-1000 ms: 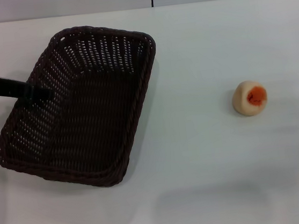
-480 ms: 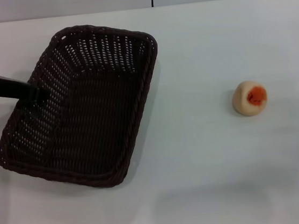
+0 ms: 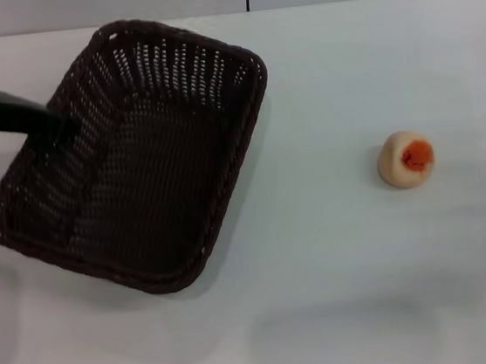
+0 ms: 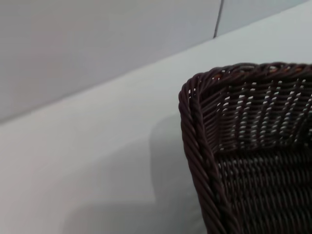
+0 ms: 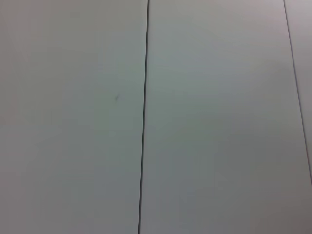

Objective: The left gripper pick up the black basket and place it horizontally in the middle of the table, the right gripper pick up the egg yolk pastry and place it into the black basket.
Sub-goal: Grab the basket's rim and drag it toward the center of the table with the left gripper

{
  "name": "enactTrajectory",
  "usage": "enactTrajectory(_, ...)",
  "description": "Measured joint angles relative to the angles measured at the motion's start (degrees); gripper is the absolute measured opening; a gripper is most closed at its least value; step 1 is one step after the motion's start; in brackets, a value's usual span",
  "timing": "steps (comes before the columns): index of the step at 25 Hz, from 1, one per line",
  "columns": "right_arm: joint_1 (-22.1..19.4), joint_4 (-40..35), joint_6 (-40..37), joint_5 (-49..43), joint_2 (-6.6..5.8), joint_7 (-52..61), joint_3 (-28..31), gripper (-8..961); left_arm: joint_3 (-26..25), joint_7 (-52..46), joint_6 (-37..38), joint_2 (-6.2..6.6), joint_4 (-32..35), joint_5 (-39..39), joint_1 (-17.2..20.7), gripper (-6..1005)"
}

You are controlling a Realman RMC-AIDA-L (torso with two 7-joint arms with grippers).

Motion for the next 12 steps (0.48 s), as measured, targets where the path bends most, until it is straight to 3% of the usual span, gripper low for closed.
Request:
enactTrajectory(7,-0.2,0.05,0.0,0.0,-0.08,0.03,0.0,620,-1.18,6.05,-0.16,0.08,-3.85,-1.19,-2.25,230)
enactTrajectory(12,-0.61,0.1,-0.17,0.0,-0.09,0.03,0.0,620,-4.64,15.49,-2.58,0.21,-5.68,-8.72,-3.86,202)
